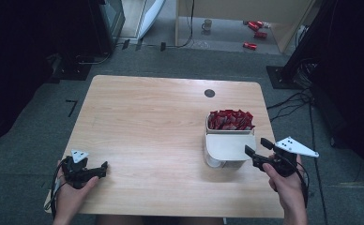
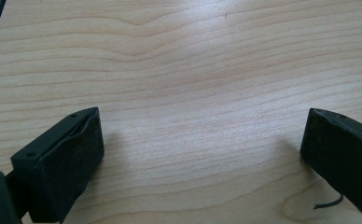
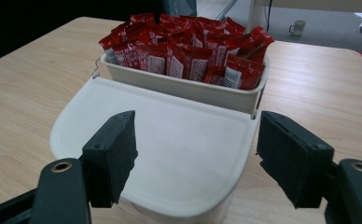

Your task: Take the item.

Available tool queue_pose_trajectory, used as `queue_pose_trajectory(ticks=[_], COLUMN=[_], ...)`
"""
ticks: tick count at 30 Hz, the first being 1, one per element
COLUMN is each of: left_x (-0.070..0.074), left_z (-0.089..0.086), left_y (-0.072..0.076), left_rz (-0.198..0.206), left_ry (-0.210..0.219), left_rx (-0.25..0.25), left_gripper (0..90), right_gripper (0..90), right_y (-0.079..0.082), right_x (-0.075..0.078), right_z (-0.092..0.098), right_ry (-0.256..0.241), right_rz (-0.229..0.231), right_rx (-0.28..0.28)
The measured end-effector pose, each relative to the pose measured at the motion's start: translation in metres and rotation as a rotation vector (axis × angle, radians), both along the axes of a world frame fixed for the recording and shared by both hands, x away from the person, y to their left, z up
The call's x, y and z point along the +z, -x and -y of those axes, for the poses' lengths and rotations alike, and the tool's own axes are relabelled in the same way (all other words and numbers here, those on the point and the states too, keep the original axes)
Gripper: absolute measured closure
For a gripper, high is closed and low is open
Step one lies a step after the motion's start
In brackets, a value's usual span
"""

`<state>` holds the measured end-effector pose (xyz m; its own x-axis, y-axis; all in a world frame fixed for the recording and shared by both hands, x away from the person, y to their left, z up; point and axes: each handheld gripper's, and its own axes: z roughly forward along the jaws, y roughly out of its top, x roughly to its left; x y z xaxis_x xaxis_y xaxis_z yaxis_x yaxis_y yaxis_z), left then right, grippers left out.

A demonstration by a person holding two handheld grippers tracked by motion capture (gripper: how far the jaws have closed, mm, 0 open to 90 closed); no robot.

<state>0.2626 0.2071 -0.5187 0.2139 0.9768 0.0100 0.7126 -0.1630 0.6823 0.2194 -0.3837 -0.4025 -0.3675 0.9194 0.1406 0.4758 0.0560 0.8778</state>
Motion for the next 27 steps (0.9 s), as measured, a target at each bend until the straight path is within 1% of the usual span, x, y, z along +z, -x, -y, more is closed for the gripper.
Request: queue_pose_trajectory(ticks=[3, 6, 7, 9, 10, 11, 13, 18, 21, 24, 25, 26, 27], left_x=[0.0, 0.0, 0.0, 0.0, 0.0, 0.0, 0.0, 0.0, 0.0, 0.0, 0.0, 0.0, 0.0], left_z=[0.0, 0.0, 0.0, 0.0, 0.0, 0.0, 0.0, 0.0, 0.0, 0.0, 0.0, 0.0, 0.0], left_y=[0.0, 0.0, 0.0, 0.0, 0.0, 0.0, 0.0, 0.0, 0.0, 0.0, 0.0, 0.0, 0.0], left_rz=[0.0, 0.001, 0.001, 0.001, 0.001, 0.001, 0.001, 0.001, 0.001, 0.001, 0.001, 0.001, 0.001], left_ry=[-0.001, -0.001, 0.0, 0.0, 0.0, 0.0, 0.0, 0.001, 0.002, 0.002, 0.002, 0.002, 0.002], left_rx=[0.0, 0.0, 0.0, 0.0, 0.0, 0.0, 0.0, 0.0, 0.001, -0.001, -0.001, -0.001, -0.001], left_gripper=[0.0, 0.0, 0.0, 0.0, 0.0, 0.0, 0.0, 0.0, 0.0, 0.0, 0.0, 0.0, 0.0], right_gripper=[34.2, 43.4, 46.8, 52.4, 52.4, 57.1, 59.4, 61.6, 61.6, 61.6, 61.6, 62.2, 63.4], right_y=[-0.005, -0.012, -0.015, -0.021, -0.021, -0.03, -0.036, -0.051, -0.059, -0.062, -0.064, -0.066, -0.067], right_x=[0.002, 0.003, 0.004, 0.005, 0.005, 0.008, 0.012, 0.016, 0.013, 0.01, 0.008, 0.004, 0.003], right_z=[-0.004, -0.008, -0.01, -0.013, -0.013, -0.017, -0.021, -0.033, -0.038, -0.04, -0.041, -0.044, -0.045], right_ry=[-0.017, -0.047, -0.054, -0.061, -0.061, -0.072, -0.071, -0.031, -0.009, -0.013, -0.017, -0.004, -0.002], right_rz=[0.0, 0.005, 0.004, -0.002, -0.002, 0.0, 0.009, 0.012, 0.004, -0.008, -0.016, -0.023, -0.025], right_rx=[-0.018, -0.049, -0.067, -0.091, -0.091, -0.106, -0.105, -0.113, -0.128, -0.132, -0.125, -0.113, -0.11])
